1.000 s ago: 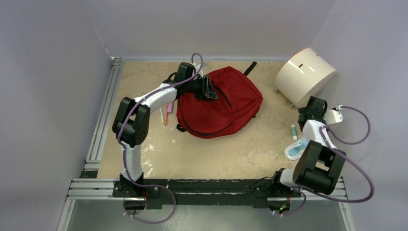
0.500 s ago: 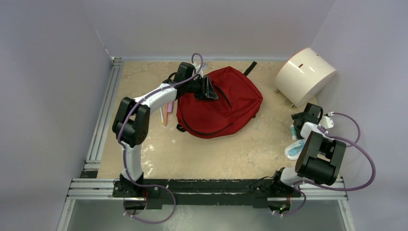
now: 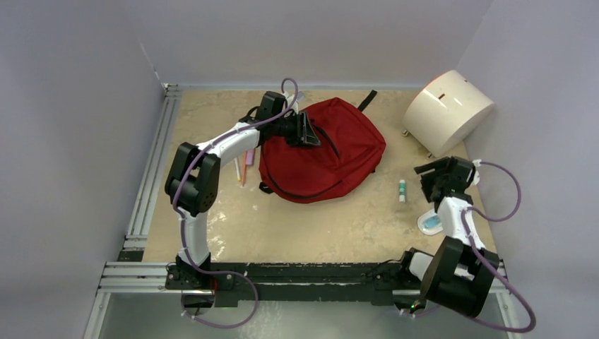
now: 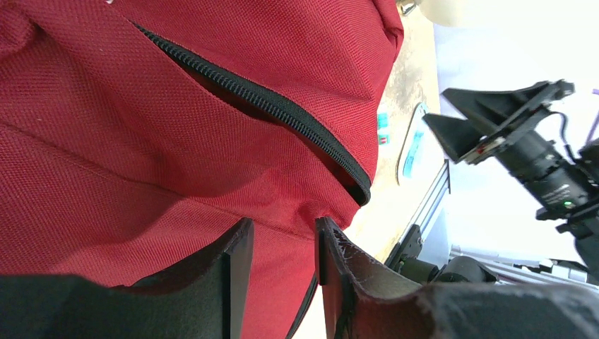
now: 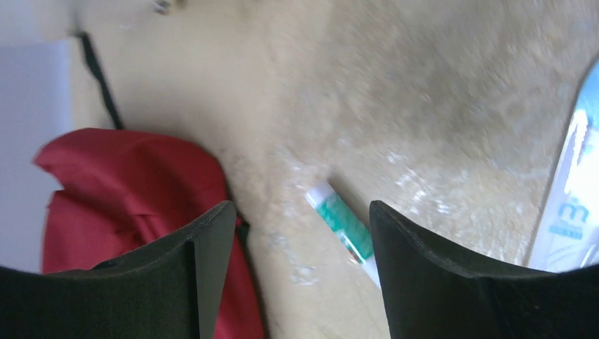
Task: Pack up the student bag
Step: Pick up the stationery from the center of the board.
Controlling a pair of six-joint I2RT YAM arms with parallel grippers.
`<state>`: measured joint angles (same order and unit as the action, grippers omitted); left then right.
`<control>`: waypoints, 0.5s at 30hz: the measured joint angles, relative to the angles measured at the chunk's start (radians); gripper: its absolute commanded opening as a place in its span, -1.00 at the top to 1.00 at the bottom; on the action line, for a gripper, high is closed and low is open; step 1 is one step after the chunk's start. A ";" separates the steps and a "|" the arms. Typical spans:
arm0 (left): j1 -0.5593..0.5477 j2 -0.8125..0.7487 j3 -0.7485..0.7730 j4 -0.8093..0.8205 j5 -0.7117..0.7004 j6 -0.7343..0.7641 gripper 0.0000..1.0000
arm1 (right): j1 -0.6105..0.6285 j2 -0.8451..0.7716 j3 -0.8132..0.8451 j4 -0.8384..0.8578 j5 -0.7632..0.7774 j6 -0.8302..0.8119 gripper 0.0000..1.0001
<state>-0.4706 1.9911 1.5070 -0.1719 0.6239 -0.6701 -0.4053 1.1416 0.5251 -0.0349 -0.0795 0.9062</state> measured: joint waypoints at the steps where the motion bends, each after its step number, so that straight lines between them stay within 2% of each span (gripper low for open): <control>1: 0.000 0.000 0.000 0.000 0.000 0.000 0.28 | 0.000 -0.020 0.020 -0.014 0.002 -0.018 -0.42; 7: 0.000 0.000 0.000 0.000 0.000 0.000 0.28 | 0.035 -0.008 0.175 -0.052 0.035 -0.145 -0.44; 10: 0.000 0.000 0.000 0.000 -0.002 0.000 0.28 | 0.191 0.063 0.230 -0.069 0.099 -0.186 -0.45; 13: 0.000 0.000 0.000 0.000 -0.003 0.000 0.28 | 0.367 0.166 0.272 -0.092 0.135 -0.202 -0.37; 15: 0.000 0.000 0.000 0.000 -0.004 0.000 0.28 | 0.428 0.213 0.277 -0.099 0.145 -0.208 -0.32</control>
<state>-0.4706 1.9911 1.5066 -0.1722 0.6197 -0.6697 0.0227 1.3548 0.8024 -0.1341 0.0654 0.6979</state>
